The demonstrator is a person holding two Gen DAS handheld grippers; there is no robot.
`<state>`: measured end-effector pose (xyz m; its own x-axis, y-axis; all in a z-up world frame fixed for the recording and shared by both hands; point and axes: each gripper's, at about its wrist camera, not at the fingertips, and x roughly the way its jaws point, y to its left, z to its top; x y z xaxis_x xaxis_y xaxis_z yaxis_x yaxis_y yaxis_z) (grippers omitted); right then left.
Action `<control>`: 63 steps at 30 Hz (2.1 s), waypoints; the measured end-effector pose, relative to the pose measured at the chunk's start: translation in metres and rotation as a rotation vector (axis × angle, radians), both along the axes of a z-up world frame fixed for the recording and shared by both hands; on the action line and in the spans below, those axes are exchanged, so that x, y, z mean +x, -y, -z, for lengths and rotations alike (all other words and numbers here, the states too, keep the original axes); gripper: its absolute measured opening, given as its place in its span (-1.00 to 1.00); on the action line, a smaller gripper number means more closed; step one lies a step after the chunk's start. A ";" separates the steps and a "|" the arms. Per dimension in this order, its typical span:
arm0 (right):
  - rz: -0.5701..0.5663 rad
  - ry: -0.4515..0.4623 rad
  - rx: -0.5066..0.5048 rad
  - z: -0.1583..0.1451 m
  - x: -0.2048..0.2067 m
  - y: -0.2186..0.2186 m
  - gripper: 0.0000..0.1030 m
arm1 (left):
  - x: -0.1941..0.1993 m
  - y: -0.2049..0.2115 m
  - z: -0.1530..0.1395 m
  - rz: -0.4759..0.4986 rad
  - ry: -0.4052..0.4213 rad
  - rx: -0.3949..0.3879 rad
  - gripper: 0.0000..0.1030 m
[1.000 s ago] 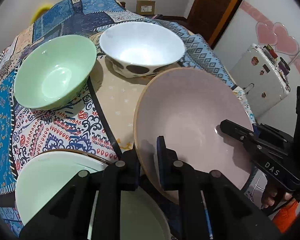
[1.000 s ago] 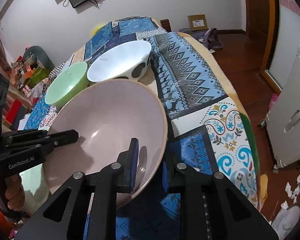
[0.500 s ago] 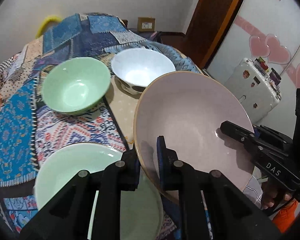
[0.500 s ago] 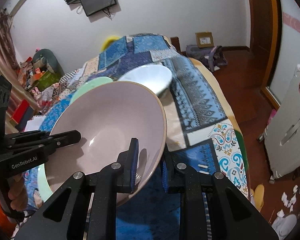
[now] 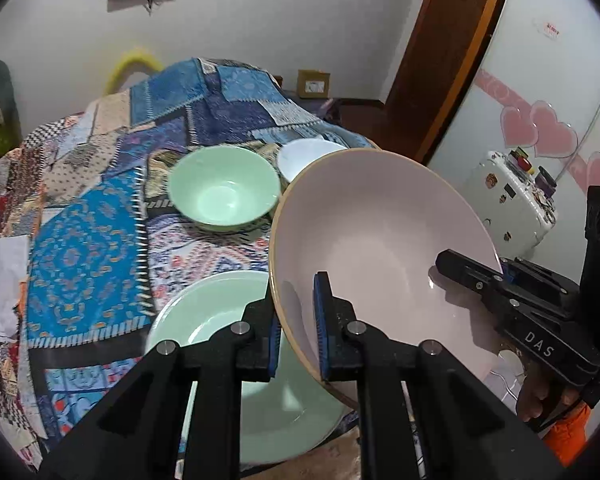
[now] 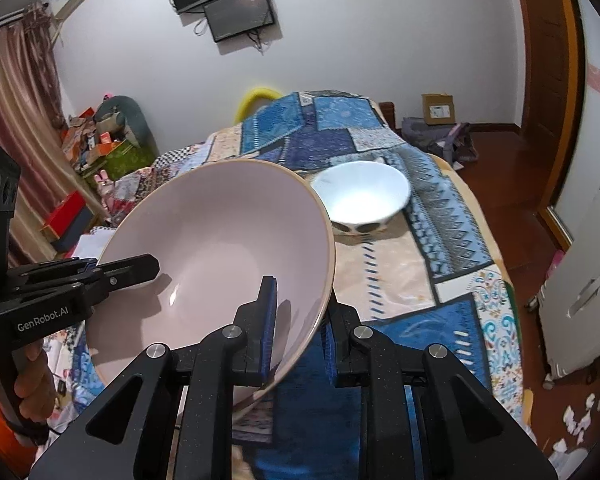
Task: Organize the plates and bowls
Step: 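Lift the pale pink bowl with both grippers and carry it past the plate stack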
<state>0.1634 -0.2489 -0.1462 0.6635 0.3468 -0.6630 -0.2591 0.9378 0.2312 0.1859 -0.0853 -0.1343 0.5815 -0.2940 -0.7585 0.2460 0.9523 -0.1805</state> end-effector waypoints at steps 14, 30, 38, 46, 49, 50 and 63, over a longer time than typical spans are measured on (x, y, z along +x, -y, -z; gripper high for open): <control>-0.102 0.016 -0.009 -0.001 -0.016 -0.069 -0.63 | -0.043 -0.080 -0.015 -0.102 0.037 -0.016 -0.73; -0.247 -0.021 -0.001 0.011 -0.021 -0.140 -0.63 | -0.082 -0.159 -0.001 -0.239 0.025 0.015 -0.73; -0.311 -0.062 -0.029 0.026 -0.016 -0.177 -0.63 | -0.086 -0.193 0.018 -0.298 -0.012 0.017 -0.73; -0.355 -0.114 -0.052 0.045 -0.006 -0.204 -0.62 | -0.080 -0.223 0.049 -0.348 -0.076 -0.003 -0.73; -0.374 -0.132 -0.066 0.054 -0.003 -0.213 -0.62 | -0.077 -0.232 0.059 -0.362 -0.098 -0.004 -0.73; -0.382 -0.140 -0.071 0.057 -0.001 -0.216 -0.62 | -0.076 -0.234 0.062 -0.366 -0.105 -0.003 -0.73; -0.458 -0.255 -0.137 0.098 0.013 -0.244 -0.62 | -0.068 -0.259 0.109 -0.393 -0.224 0.000 -0.73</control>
